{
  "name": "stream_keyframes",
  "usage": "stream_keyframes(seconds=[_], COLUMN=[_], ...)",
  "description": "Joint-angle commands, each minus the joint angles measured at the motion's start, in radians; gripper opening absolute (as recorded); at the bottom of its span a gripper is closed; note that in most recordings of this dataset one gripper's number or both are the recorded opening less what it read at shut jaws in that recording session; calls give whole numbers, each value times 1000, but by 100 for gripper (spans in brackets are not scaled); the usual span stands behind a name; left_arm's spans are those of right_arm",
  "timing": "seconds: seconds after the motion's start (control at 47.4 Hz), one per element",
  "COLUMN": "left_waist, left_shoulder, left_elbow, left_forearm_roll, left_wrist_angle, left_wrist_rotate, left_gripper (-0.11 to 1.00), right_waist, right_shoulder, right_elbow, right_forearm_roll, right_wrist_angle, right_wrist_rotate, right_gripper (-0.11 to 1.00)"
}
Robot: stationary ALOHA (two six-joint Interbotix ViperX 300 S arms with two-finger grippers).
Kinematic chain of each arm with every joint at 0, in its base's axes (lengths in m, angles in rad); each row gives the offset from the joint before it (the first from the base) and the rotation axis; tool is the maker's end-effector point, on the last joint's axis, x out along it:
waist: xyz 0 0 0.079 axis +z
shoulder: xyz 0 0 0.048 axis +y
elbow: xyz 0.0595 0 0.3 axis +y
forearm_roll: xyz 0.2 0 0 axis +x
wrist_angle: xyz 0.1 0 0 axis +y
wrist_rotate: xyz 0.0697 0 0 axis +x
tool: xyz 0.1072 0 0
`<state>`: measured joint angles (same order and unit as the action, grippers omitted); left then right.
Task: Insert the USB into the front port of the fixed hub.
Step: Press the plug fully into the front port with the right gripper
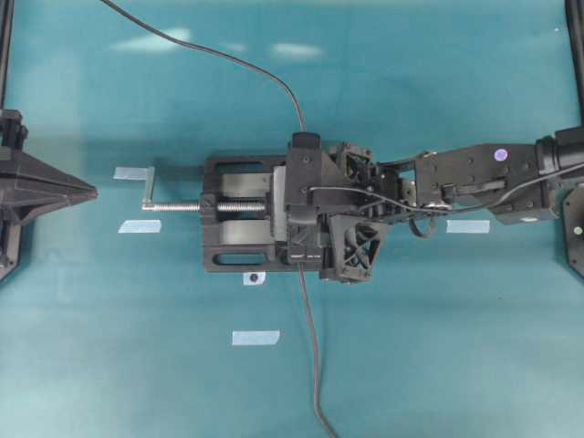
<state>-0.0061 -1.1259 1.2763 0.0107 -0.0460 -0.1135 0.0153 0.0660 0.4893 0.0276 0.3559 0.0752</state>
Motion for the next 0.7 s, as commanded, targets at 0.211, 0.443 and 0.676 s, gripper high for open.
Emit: stream_keyframes(seconds=[0.211, 0.443, 0.676], left_waist=[2, 3, 2], left_shoulder=[6, 6, 6], left_elbow=[-12, -11, -9], left_forearm_roll=[3, 3, 3], left_wrist_angle=[-9, -12, -18], left_wrist_rotate=[-2, -2, -2], left_gripper=[0, 0, 0], right_waist=[6, 20, 26], right_shoulder=[-17, 8, 31], right_elbow=[-14, -15, -8], right_forearm_roll=[3, 5, 5], right_wrist_angle=[3, 3, 3], right_wrist_rotate=[9, 17, 44], right_gripper=[11, 11, 11])
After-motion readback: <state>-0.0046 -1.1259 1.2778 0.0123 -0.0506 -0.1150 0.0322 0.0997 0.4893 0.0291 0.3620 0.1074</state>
